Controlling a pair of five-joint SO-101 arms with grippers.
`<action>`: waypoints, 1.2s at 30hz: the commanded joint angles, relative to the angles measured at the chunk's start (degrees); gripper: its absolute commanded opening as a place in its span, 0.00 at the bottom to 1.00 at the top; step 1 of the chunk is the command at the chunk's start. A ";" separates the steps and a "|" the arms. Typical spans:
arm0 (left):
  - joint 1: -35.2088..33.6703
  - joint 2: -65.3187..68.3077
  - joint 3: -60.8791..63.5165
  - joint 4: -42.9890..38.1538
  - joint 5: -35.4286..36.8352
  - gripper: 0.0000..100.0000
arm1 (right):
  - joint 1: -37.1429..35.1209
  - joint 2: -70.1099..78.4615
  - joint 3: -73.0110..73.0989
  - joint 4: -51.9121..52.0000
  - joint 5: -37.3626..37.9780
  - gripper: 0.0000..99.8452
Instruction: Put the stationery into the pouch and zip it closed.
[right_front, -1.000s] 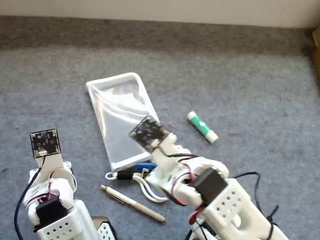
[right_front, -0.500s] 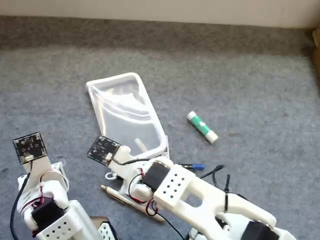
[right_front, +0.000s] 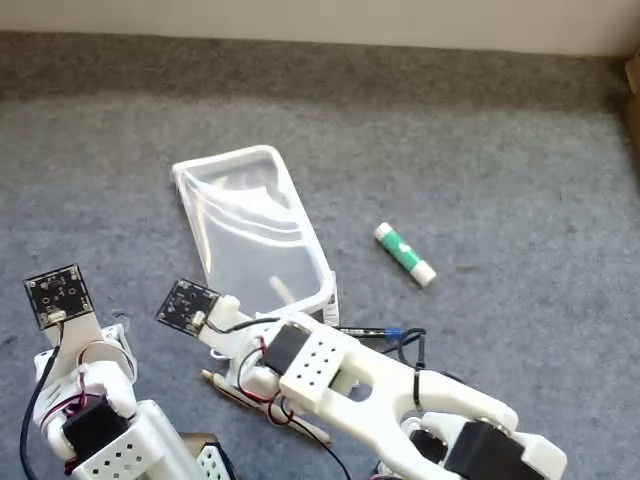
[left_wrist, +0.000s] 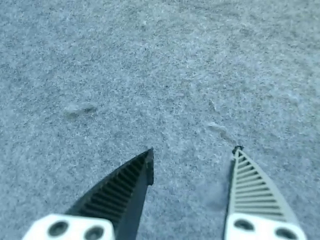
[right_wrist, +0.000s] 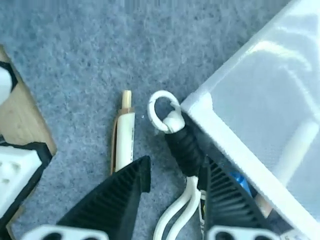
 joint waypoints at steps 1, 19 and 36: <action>-0.22 -0.48 -2.68 -1.23 0.70 0.24 | 0.66 1.63 -5.67 -1.54 0.79 0.16; -0.22 -0.48 -2.59 -1.23 0.70 0.24 | 2.86 13.14 -7.25 -1.45 0.79 0.16; 2.95 -0.48 -2.59 -0.79 0.70 0.24 | 9.63 3.56 -10.68 7.08 0.53 0.01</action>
